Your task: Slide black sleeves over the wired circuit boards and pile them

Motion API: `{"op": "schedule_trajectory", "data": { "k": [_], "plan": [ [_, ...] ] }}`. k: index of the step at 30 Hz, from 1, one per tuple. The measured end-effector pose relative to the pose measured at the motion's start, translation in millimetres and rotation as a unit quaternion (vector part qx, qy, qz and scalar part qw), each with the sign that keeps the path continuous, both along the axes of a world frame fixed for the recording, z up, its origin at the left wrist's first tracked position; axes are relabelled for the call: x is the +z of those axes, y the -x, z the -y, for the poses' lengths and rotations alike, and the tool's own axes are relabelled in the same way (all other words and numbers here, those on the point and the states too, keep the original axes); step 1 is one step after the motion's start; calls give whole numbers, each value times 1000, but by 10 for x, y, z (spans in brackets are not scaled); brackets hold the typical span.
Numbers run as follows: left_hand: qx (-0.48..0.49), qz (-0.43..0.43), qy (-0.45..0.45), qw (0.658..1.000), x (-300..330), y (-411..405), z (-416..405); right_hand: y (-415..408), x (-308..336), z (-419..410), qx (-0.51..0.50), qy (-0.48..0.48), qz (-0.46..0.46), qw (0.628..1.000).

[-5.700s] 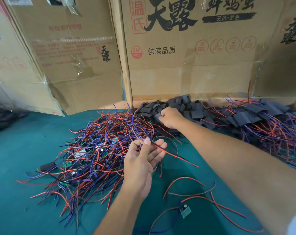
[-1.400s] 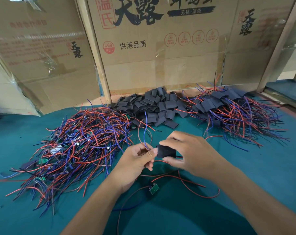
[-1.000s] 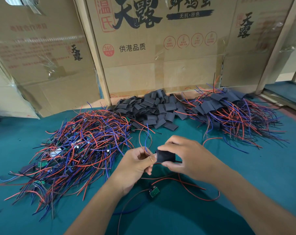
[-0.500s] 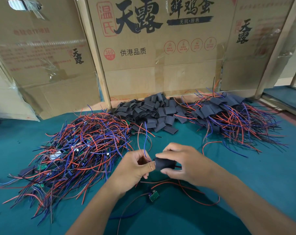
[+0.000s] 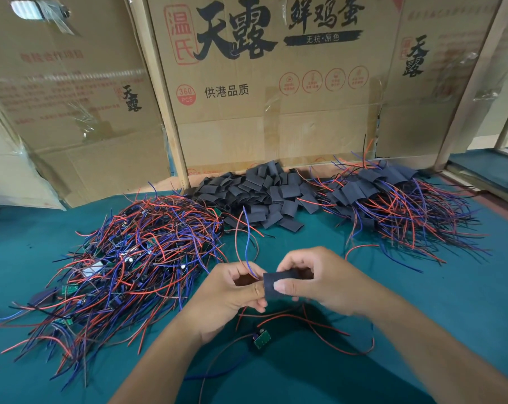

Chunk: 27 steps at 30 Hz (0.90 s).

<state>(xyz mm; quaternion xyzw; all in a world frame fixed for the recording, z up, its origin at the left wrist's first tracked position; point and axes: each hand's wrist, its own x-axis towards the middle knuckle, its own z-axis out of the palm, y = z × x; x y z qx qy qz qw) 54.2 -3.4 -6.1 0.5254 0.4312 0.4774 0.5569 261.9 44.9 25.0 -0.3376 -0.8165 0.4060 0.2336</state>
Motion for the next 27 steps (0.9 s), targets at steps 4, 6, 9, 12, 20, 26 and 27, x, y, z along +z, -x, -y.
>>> {"op": "schedule_trajectory", "data": {
  "k": [4, 6, 9, 12, 20, 26, 27],
  "plan": [
    [19, 33, -9, 999, 30, 21, 0, -69, 104, -23, -44, 52, -54, 996],
    [45, 41, -20, 998, 47, 29, -5, -145, 193, -163, -131, 76, -109, 982],
    [82, 47, -30, 995, 49, 37, -20, -362, 384, -585, -318, 2, -112, 941],
    [95, 22, -44, 994, 31, 38, -39, -682, 665, -1134, -421, -128, 3, 898],
    [70, 10, -49, 996, -26, 62, -51, -1011, 707, -1972, -543, -148, 272, 781],
    [68, -48, -62, 995, -15, 31, -45, -709, 702, -1653, -481, -363, 249, 758],
    [66, -60, -64, 994, -23, 6, -46, -523, 710, -1494, -433, -375, 190, 797]
  ]
}}
